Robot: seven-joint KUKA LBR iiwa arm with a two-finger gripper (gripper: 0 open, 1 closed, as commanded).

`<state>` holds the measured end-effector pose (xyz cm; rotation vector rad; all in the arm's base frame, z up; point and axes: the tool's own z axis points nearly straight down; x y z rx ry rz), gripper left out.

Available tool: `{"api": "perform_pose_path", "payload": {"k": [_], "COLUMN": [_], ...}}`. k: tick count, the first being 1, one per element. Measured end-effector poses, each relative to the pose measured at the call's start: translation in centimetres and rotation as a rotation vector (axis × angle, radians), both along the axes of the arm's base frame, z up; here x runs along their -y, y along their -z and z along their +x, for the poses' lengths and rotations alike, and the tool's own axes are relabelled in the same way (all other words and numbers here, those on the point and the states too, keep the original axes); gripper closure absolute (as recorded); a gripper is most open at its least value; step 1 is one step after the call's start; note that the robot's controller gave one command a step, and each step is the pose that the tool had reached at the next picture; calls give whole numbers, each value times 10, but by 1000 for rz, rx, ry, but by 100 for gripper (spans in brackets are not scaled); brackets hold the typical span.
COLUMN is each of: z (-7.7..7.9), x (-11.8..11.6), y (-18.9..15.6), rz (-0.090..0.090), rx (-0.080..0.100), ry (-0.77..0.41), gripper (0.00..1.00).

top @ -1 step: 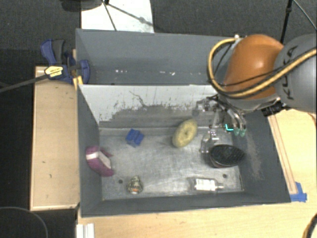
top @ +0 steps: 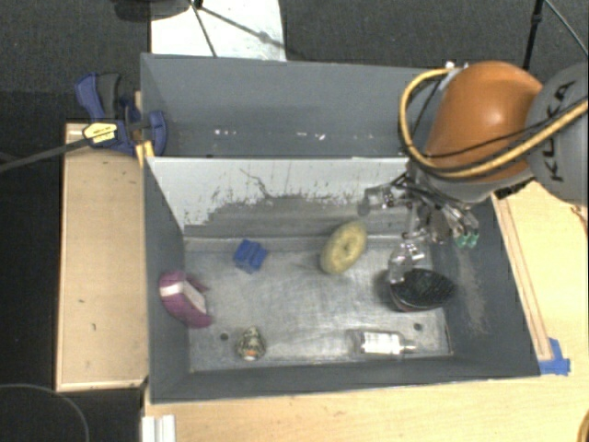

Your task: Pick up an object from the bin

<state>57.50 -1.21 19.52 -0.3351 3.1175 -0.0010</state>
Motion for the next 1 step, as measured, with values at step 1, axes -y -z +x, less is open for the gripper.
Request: {"api": "perform_pose_path", "payload": {"k": [1], "z": [-29], "x": [89], "y": [127], "rz": [-1], "rx": [-7], "ry": [-199], "gripper": [0]}}
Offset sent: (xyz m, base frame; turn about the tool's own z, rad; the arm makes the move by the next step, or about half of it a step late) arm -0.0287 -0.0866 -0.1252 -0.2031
